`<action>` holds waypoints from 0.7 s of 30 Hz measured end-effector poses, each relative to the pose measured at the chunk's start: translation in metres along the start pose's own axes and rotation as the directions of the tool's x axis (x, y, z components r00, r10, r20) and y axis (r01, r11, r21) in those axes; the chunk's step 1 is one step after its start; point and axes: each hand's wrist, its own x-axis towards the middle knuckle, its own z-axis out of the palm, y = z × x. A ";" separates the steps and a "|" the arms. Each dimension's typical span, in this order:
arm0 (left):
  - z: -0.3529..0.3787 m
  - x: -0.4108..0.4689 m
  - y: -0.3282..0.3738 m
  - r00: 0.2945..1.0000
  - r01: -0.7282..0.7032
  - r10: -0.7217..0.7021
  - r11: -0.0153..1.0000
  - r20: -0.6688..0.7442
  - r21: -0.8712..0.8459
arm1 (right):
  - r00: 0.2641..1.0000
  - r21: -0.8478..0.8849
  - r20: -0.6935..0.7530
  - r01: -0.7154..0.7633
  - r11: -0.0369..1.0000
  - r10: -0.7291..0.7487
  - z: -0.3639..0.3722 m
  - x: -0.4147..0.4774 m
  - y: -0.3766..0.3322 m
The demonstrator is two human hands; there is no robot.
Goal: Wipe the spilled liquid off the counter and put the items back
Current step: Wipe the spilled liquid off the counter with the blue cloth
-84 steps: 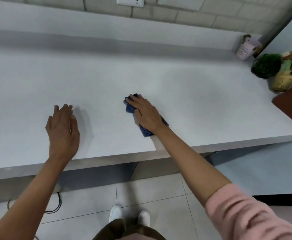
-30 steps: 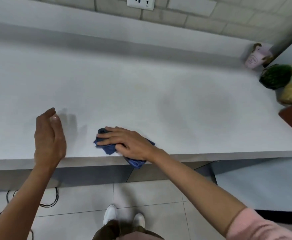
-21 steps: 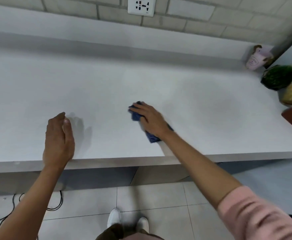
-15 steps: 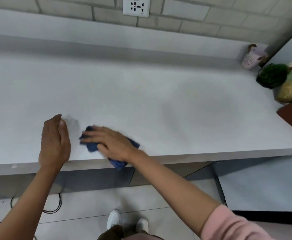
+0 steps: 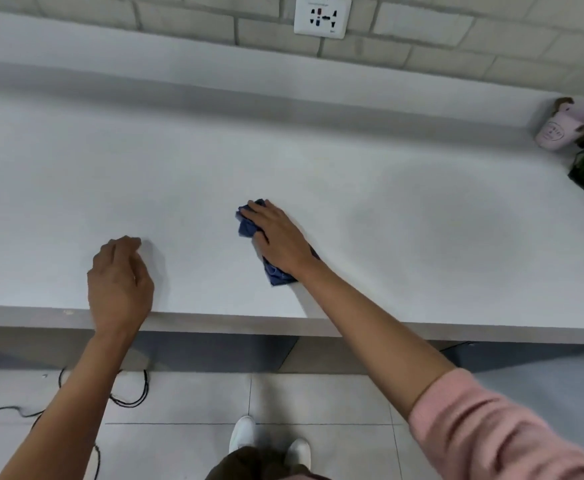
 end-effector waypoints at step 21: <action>-0.002 -0.003 0.009 0.993 0.112 -0.100 0.971 0.067 -0.213 | 0.859 0.222 0.407 0.236 0.946 -0.310 -0.015 -0.030 -0.041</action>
